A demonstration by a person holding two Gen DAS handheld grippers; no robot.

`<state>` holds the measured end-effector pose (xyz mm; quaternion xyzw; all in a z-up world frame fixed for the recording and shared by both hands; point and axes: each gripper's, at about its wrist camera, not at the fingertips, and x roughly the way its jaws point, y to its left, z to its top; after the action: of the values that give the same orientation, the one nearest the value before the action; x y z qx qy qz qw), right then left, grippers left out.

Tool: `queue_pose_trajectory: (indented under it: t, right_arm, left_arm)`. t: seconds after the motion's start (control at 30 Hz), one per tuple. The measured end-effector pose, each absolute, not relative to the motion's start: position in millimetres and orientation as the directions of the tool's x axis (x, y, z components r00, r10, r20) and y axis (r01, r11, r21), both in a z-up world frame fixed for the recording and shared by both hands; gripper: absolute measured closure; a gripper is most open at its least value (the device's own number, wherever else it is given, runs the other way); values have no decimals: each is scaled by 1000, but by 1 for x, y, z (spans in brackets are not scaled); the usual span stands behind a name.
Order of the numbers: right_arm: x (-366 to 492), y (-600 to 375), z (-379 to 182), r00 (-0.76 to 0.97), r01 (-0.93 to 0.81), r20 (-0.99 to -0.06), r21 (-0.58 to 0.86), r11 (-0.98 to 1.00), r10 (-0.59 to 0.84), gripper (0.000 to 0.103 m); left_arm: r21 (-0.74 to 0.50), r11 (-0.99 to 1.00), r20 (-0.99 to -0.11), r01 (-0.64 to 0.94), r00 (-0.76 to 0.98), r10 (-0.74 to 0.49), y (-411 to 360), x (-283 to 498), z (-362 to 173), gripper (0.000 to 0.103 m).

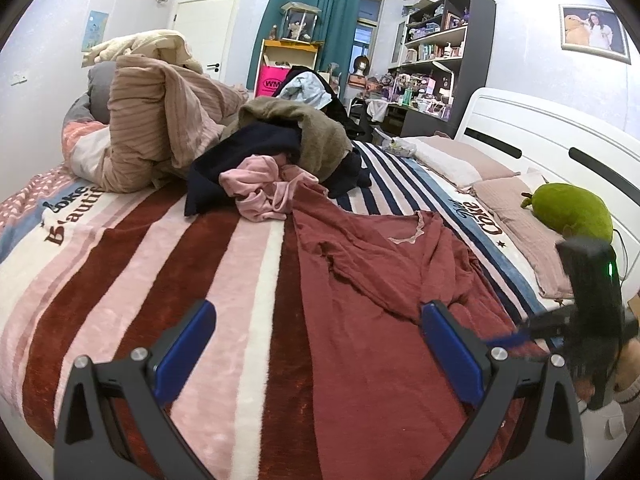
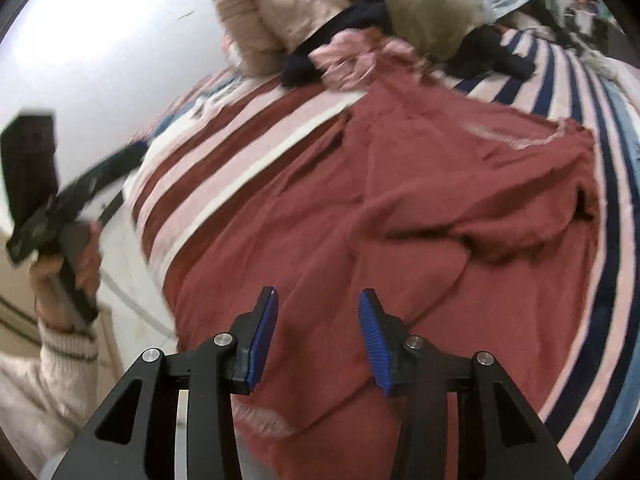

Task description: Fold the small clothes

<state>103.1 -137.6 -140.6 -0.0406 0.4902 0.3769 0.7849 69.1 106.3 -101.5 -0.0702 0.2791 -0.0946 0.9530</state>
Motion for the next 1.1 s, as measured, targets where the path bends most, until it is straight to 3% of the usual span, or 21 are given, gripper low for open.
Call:
queue_pose_trajectory:
  t: [0.1, 0.13, 0.23, 0.3, 0.33, 0.37, 0.63, 0.7, 0.83, 0.87, 0.93, 1.1]
  right_arm:
    - [88, -119, -160, 197, -651, -846, 266, 711, 496, 59]
    - [87, -115, -165, 204, -653, -855, 244, 717, 476, 52]
    - [83, -103, -172, 256, -665, -875, 149, 732, 411, 53]
    - [82, -100, -173, 284, -667, -879, 106, 737, 384, 71]
    - [83, -98, -173, 296, -667, -881, 86, 740, 369, 94]
    - [85, -99, -173, 295, -665, -882, 88, 742, 369, 101]
    - [95, -97, -156, 216, -665, -810, 286, 690, 545, 103]
    - [96, -85, -155, 228, -676, -820, 256, 691, 526, 103]
    - [98, -80, -148, 296, -652, -838, 174, 738, 459, 95]
    - [98, -82, -149, 311, -640, -847, 147, 754, 430, 74]
    - [94, -84, -154, 374, -613, -871, 25, 790, 319, 44]
    - [95, -93, -169, 373, -581, -893, -13, 814, 252, 44]
  left_arm:
    - [-183, 972, -516, 147, 827, -223, 102, 66, -100, 1]
    - [-180, 972, -516, 148, 828, -222, 101, 65, -100, 1]
    - [-182, 972, -515, 148, 828, -222, 100, 63, -99, 1]
    - [-181, 972, -515, 146, 828, -221, 100, 62, -99, 1]
    - [-180, 973, -514, 144, 829, -218, 100, 61, -98, 1]
    - [-180, 973, -513, 143, 830, -217, 100, 60, -98, 1]
    - [-188, 974, -503, 129, 839, -208, 110, 55, -95, 1]
    - [-191, 974, -504, 124, 839, -206, 114, 55, -96, 1]
    - [-194, 974, -509, 118, 837, -202, 120, 53, -100, 1]
    - [-194, 974, -509, 115, 837, -201, 121, 53, -101, 1]
    - [-201, 973, -511, 113, 835, -203, 124, 54, -103, 1]
    - [-225, 967, -506, 117, 835, -219, 127, 56, -105, 1]
